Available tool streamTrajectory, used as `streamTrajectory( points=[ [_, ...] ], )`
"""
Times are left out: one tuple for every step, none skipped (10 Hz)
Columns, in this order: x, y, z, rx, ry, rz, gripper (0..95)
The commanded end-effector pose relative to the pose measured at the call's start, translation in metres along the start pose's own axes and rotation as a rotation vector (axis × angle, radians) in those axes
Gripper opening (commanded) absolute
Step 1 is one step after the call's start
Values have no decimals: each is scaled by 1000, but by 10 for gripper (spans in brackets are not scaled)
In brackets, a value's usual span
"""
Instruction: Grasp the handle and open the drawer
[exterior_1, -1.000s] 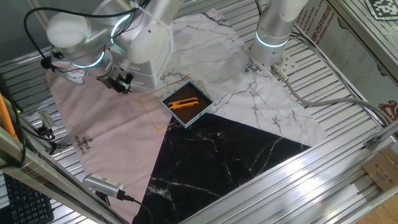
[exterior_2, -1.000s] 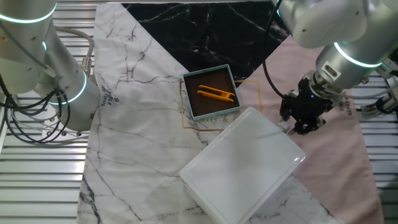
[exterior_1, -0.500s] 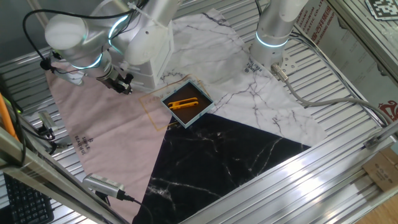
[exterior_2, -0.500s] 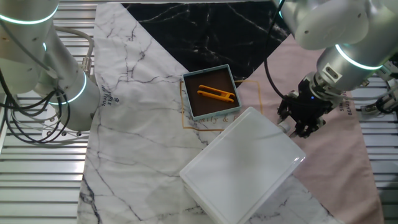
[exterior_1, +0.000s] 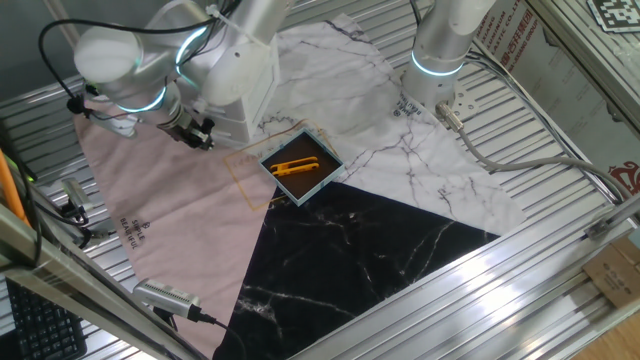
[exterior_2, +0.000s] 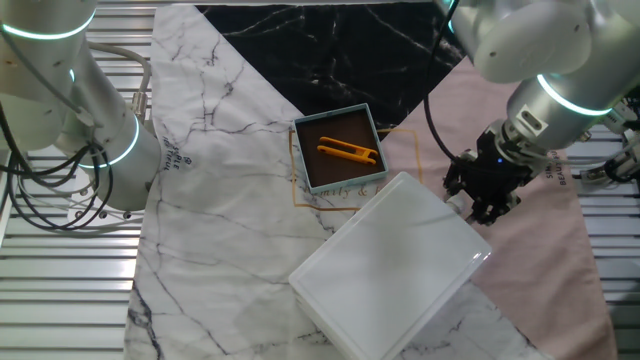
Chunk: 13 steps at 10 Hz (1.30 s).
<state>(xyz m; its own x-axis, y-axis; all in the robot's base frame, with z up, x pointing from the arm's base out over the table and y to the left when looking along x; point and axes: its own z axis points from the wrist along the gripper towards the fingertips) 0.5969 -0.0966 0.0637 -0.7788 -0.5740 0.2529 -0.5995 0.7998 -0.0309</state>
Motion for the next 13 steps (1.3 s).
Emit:
streamTrajectory(
  points=[
    [1, -1, 0, 3, 4, -3, 380],
    [2, -1, 1, 6, 11, -4, 380],
    [2, -1, 1, 5, 14, -5, 380],
    [2, -1, 1, 6, 19, -6, 380],
    [2, -1, 2, 5, 22, -7, 380],
    [2, -1, 2, 4, 27, -7, 380],
    [2, -1, 3, 3, 34, -7, 380],
    [2, -1, 3, 3, 41, -6, 380],
    [2, -1, 3, 3, 55, -4, 380],
    [2, -2, 3, -3, 66, 0, 380],
    [2, -2, 3, -4, 73, 1, 190],
    [3, -2, 3, -5, 75, 2, 190],
    [3, -2, 3, -6, 78, 2, 190]
  ],
)
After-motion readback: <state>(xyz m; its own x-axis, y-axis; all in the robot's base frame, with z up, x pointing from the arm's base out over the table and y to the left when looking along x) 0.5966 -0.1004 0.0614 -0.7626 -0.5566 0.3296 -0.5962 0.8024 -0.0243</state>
